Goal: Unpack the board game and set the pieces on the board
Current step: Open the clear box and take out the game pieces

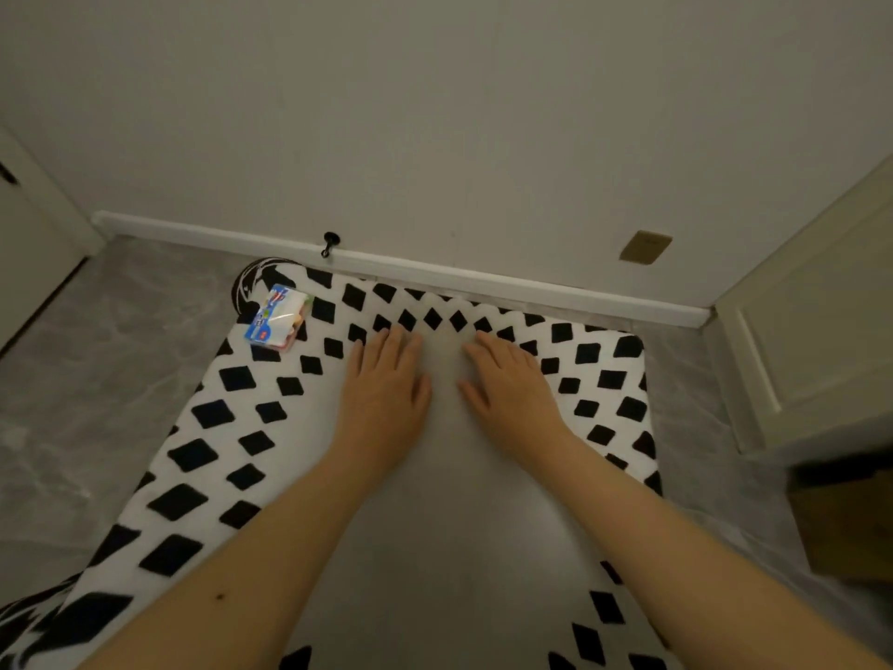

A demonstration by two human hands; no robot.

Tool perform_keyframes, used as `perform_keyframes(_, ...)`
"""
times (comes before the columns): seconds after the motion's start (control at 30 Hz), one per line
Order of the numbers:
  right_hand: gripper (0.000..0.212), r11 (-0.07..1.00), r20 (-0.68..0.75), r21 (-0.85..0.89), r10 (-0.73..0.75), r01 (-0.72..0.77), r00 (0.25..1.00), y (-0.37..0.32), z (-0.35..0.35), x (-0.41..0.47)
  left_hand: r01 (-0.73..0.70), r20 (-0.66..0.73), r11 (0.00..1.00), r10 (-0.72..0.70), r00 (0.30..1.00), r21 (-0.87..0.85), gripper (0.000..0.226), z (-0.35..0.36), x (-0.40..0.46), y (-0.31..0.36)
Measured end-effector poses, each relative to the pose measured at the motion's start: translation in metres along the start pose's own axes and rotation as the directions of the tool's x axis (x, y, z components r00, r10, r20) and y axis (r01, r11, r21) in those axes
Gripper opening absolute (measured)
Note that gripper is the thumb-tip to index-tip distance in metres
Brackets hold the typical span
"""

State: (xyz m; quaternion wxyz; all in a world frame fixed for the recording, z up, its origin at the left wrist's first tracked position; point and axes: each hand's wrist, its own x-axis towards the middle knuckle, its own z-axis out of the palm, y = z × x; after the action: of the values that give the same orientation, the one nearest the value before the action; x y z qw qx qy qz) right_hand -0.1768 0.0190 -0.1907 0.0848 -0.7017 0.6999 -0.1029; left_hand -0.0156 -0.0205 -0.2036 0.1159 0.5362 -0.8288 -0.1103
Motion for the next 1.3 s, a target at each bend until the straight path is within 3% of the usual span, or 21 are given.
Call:
perform_keyframes(0.1, 0.046, 1.0, -0.147, -0.003, -0.015, 0.015, 0.989, 0.003, 0.016, -0.002, -0.026, -0.064, 1.0, 0.026, 0.998, -0.008, 0.063, 0.009, 0.001, -0.006)
perform_keyframes(0.23, 0.043, 0.999, -0.23, 0.021, -0.028, 0.033, 0.973, 0.005, 0.022, -0.002, -0.04, -0.09, 0.999, 0.04, 0.995, -0.003, 0.059, 0.01, 0.001, -0.009)
perform_keyframes(1.03, 0.038, 0.996, -0.242, -0.017, -0.088, 0.087, 0.966, 0.009, 0.026, -0.009, -0.137, -0.142, 0.986, 0.15, 0.979, 0.091, 0.047, 0.013, -0.01, -0.011)
perform_keyframes(1.3, 0.036, 0.996, -0.243, 0.017, -0.079, 0.086, 0.967, 0.008, 0.026, -0.009, -0.099, -0.364, 0.982, 0.153, 0.919, 0.163, 0.029, 0.005, 0.0, -0.029)
